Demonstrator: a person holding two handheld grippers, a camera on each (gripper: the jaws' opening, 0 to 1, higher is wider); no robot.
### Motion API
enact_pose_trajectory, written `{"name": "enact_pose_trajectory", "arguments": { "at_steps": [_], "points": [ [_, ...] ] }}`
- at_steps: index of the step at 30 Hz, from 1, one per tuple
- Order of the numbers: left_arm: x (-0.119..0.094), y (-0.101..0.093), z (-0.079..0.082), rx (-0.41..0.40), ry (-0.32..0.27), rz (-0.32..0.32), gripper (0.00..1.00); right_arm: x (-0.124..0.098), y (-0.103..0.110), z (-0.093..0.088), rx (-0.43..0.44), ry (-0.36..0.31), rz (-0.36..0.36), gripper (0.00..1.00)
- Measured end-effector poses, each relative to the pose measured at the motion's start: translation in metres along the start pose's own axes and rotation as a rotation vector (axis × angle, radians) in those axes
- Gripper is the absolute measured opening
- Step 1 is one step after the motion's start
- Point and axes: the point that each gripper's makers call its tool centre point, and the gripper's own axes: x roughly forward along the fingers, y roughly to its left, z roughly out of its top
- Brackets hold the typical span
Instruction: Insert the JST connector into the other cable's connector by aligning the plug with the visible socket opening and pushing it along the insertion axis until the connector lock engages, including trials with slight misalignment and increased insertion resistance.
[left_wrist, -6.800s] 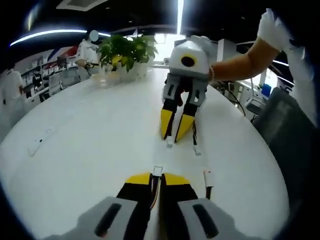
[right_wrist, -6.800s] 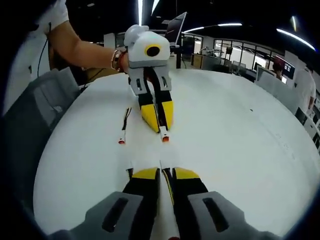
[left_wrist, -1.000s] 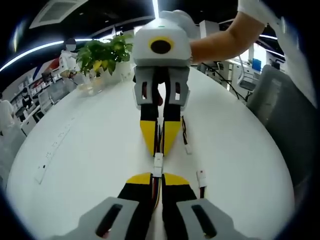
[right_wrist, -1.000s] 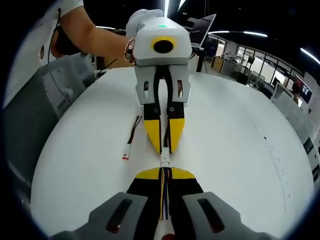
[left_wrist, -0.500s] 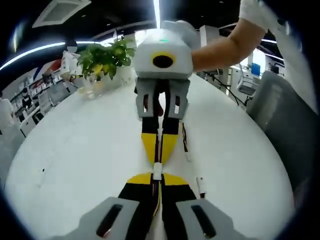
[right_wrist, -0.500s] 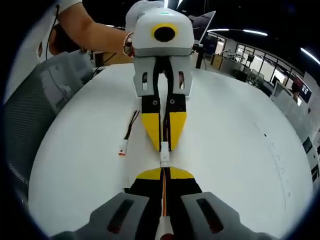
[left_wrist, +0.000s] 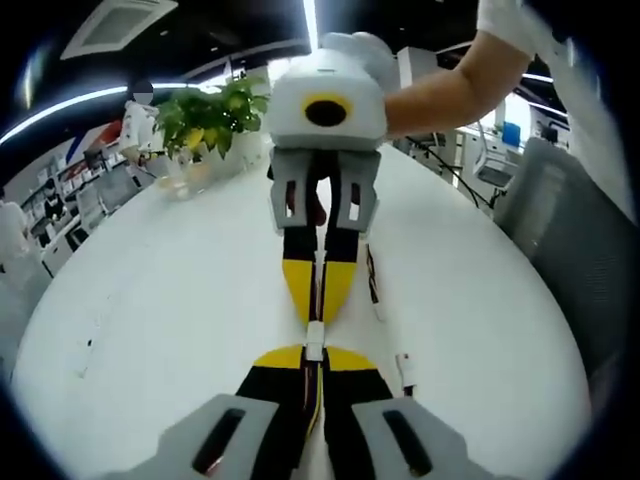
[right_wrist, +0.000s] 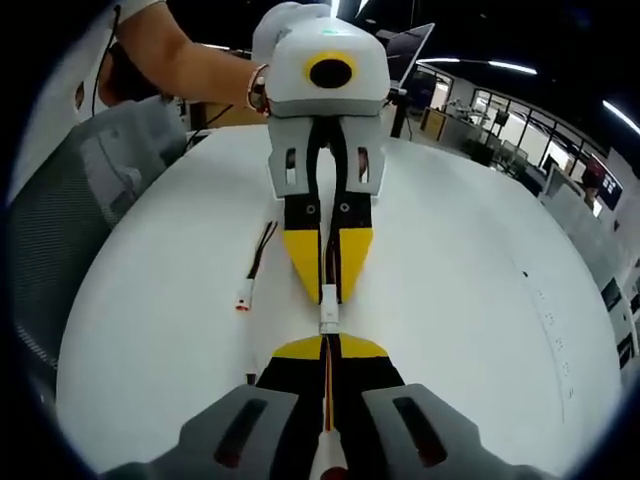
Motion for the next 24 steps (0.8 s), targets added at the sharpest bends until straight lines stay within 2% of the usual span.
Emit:
{"name": "enact_pose_trajectory", "arguments": {
  "at_steps": [10, 16, 24],
  "points": [
    [0.005, 0.016, 0.005, 0.0, -0.017, 0.025, 0.0, -0.004, -0.025, -0.003, -0.01, 0.02, -0.024, 0.0],
    [0.012, 0.026, -0.004, -0.009, -0.006, 0.027, 0.0, 0.002, -0.037, -0.012, -0.012, 0.045, -0.026, 0.0],
    [0.018, 0.026, -0.013, -0.026, 0.014, 0.019, 0.0, 0.007, -0.041, -0.02, -0.002, 0.057, -0.023, 0.0]
  ]
}}
